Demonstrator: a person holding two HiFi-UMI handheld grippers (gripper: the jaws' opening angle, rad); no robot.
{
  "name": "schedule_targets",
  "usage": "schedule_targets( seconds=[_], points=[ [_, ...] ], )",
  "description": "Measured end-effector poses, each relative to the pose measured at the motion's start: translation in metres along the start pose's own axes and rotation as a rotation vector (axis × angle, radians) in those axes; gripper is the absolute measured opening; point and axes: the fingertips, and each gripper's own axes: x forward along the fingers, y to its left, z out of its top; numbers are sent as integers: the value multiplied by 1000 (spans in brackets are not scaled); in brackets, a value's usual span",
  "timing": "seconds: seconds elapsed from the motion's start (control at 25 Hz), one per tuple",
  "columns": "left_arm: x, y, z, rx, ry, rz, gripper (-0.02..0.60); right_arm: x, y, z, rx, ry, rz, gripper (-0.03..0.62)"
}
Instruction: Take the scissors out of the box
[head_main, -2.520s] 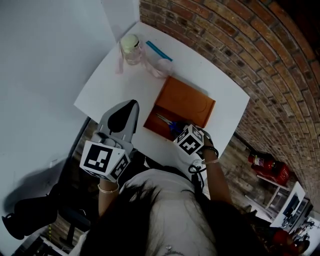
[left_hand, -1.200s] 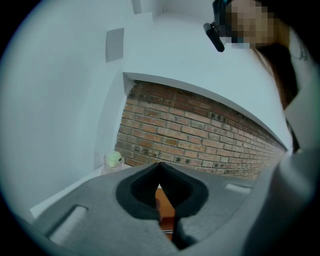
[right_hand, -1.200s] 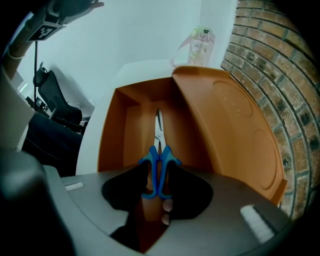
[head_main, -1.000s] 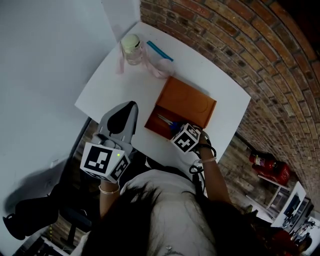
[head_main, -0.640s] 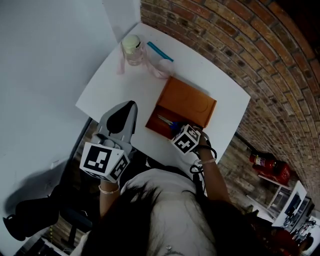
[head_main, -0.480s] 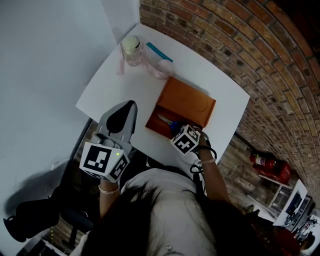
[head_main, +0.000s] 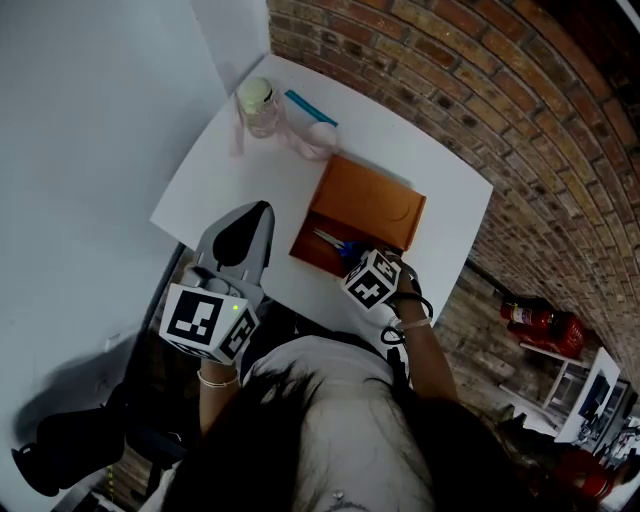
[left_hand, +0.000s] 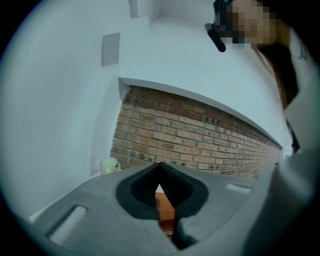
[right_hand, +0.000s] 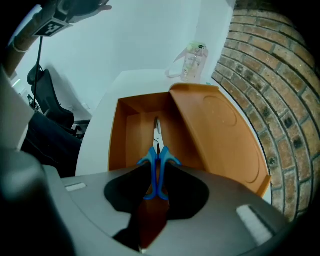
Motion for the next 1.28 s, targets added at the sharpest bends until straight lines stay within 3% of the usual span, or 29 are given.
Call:
schedule_targets(
  seconds=[0.56,1.28],
  points=[
    [-6,-10,6,25,-7,-68,0,-22,-1,1,76,-42,-75,97],
    [-22,-39,12,72,-12,-161,-2,-67,4,6,205,-188,-204,97]
  ],
)
